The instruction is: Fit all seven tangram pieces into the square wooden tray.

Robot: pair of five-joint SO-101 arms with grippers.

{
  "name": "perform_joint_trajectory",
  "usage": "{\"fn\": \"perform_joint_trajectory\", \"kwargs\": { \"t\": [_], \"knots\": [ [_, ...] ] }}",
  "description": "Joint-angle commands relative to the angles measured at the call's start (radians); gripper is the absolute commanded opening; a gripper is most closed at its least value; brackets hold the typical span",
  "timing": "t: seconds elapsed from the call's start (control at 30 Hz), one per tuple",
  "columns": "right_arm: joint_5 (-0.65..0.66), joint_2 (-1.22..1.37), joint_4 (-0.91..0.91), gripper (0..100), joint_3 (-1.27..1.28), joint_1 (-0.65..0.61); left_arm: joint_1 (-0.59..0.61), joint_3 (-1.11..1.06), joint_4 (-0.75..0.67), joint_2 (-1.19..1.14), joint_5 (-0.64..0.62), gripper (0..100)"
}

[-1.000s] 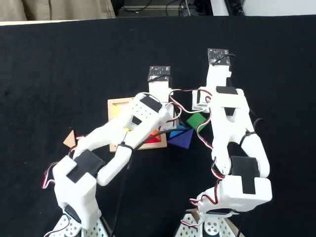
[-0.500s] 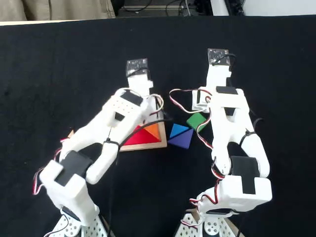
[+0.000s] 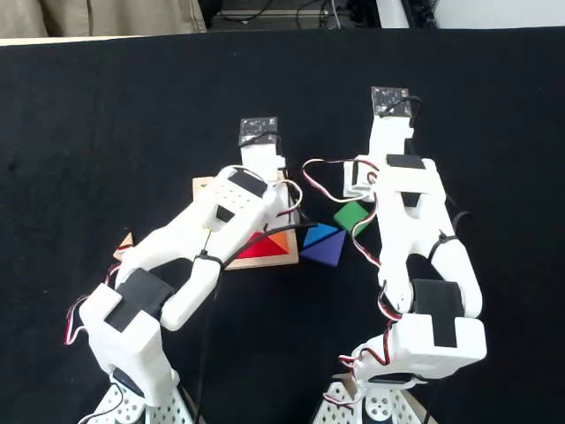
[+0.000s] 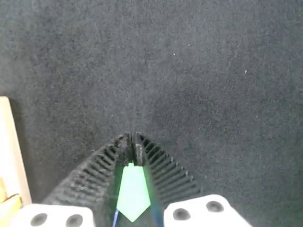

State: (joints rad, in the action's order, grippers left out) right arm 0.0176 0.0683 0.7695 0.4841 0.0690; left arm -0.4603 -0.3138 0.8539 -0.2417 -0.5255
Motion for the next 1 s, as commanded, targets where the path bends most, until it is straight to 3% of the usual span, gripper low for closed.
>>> {"fn": "perform_joint_trajectory", "kwargs": {
  "t": [0.0,0.33,0.5,0.67,0.8,0.97],
  "knots": [
    [0.008,-0.005,-0.015,1.1,-0.012,0.011,-0.021,0.070,0.063,0.017,0.002,20],
    [0.008,-0.005,-0.017,1.1,-0.013,0.015,-0.013,0.150,0.169,0.021,0.006,20],
    [0.008,-0.005,-0.017,1.1,-0.015,0.015,-0.008,0.269,0.416,0.167,0.012,20],
    [0.008,-0.005,-0.018,1.1,-0.013,0.015,0.045,0.289,0.586,0.399,0.250,20],
    [0.003,-0.005,-0.018,1.1,-0.012,0.011,0.202,0.193,0.612,0.569,0.419,20],
    [0.002,-0.005,-0.018,1.1,-0.015,0.011,0.567,0.015,0.532,0.692,0.456,21]
  ]
}}
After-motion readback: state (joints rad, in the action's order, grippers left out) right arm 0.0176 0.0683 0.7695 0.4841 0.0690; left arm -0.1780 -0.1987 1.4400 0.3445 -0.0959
